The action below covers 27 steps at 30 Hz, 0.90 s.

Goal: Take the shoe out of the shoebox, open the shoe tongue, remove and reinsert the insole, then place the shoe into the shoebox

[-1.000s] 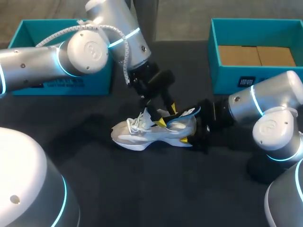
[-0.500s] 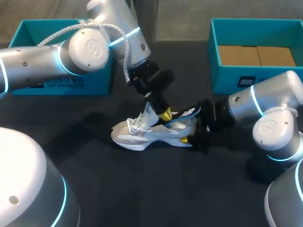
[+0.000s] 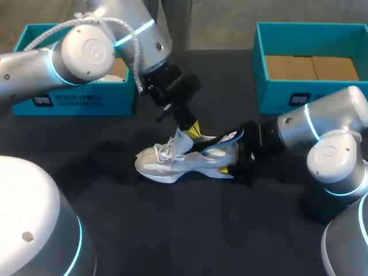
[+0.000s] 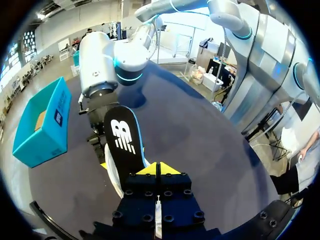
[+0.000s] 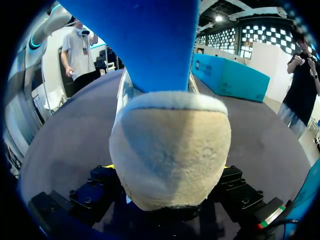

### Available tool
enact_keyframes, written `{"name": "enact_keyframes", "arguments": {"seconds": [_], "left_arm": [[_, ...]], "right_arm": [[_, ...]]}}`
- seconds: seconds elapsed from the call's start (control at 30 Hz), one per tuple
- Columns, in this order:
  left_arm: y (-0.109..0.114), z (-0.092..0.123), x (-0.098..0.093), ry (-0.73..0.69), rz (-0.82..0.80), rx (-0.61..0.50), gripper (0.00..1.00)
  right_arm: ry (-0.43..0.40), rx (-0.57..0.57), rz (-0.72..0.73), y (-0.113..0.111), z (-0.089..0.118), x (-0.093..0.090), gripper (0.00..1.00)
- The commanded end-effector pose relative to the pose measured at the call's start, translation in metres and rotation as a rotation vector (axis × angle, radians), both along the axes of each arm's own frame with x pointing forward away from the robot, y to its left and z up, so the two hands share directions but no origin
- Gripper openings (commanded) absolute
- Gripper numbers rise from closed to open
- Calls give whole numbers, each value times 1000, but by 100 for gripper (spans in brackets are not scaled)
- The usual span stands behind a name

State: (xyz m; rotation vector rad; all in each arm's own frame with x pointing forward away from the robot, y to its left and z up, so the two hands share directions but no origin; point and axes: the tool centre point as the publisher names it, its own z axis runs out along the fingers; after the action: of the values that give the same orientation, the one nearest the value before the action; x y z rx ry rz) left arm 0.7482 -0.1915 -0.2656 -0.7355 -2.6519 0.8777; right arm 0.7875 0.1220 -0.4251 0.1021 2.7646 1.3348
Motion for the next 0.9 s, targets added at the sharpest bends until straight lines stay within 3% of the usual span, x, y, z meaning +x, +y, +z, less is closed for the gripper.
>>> {"name": "enact_keyframes", "arguments": {"seconds": [0.03, 0.43, 0.47, 0.53, 0.57, 0.6, 0.9], "left_arm": [[13, 19, -11, -58, 28, -5, 0], [18, 32, -21, -125, 57, -12, 0], [18, 32, -22, -126, 57, -11, 20], [17, 31, -23, -131, 58, -6, 72], [16, 31, -24, -135, 64, -2, 94], [16, 30, -25, -137, 69, -1, 100], [4, 8, -20, -177, 196, 7, 100]], "right_arm": [[0, -5, -1, 1, -1, 1, 0], [0, -5, -1, 1, -1, 1, 0], [0, -5, -1, 1, -1, 1, 0], [0, -5, -1, 1, -1, 1, 0], [0, -5, -1, 1, -1, 1, 0], [0, -5, -1, 1, -1, 1, 0], [0, -5, -1, 1, -1, 1, 0]]}}
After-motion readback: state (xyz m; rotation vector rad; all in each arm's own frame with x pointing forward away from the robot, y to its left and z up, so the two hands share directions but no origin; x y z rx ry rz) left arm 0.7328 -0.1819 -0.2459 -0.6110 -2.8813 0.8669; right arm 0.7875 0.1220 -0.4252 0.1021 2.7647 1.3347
